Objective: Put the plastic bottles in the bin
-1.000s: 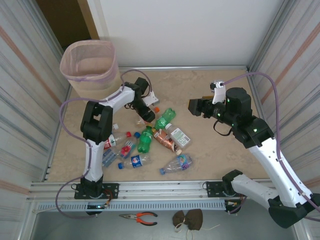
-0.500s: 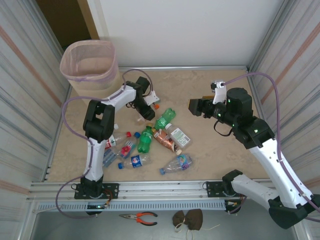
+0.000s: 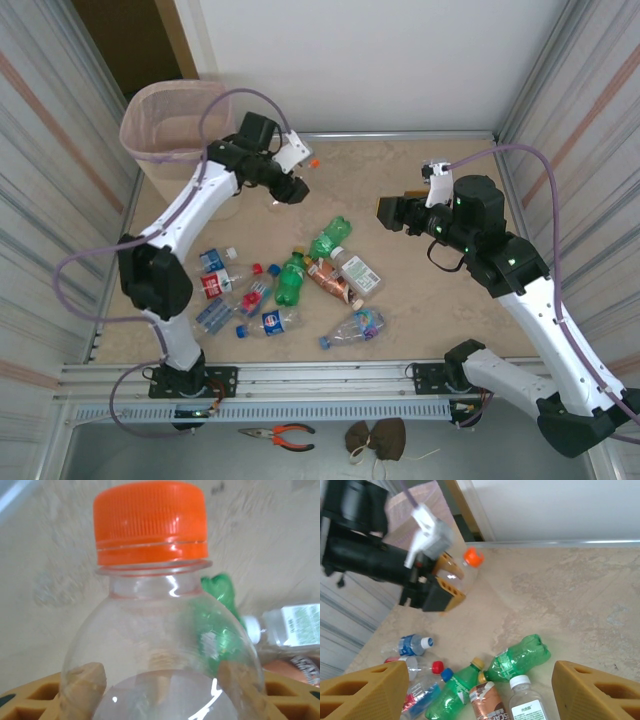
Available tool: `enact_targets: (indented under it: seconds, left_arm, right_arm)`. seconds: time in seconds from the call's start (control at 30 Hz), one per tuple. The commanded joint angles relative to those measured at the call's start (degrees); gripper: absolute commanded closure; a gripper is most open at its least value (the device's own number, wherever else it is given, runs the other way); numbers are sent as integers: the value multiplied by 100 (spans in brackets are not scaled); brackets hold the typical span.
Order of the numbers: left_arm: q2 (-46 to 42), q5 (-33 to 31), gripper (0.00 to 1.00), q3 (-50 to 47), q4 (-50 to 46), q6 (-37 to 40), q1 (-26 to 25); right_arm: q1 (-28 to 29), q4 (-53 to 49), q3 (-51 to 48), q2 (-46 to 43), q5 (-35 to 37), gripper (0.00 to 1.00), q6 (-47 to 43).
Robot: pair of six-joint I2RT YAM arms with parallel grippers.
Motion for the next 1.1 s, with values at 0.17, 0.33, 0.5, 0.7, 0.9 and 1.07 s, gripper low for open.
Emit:
enact_targets:
  seconds: [0.17,0.33,0.5,0.7,0.9,1.07]
  left_arm:
    - [-1172,586,42,358,167,-542,329]
    - [-1549,766,42,560,273,-982,961]
    - [-1366,798,43,981,183,-1323,1789]
    - [-586,804,43,1793,-89,-1507,2532]
    - [287,304,44,2704,-393,-1502,2875]
    - [824,-308,44,3055,-481,-1549,3168]
  right_arm:
    - [22,145,231,95,-72,26,-88]
    - [27,217,237,111,-124,26,-92]
    - [29,278,244,126,-185,26,-62]
    - [29,306,269,178,-227,27,-53]
    - [29,332,272,248,-265,26,-54]
    - [29,377,281,306,-279,26,-54]
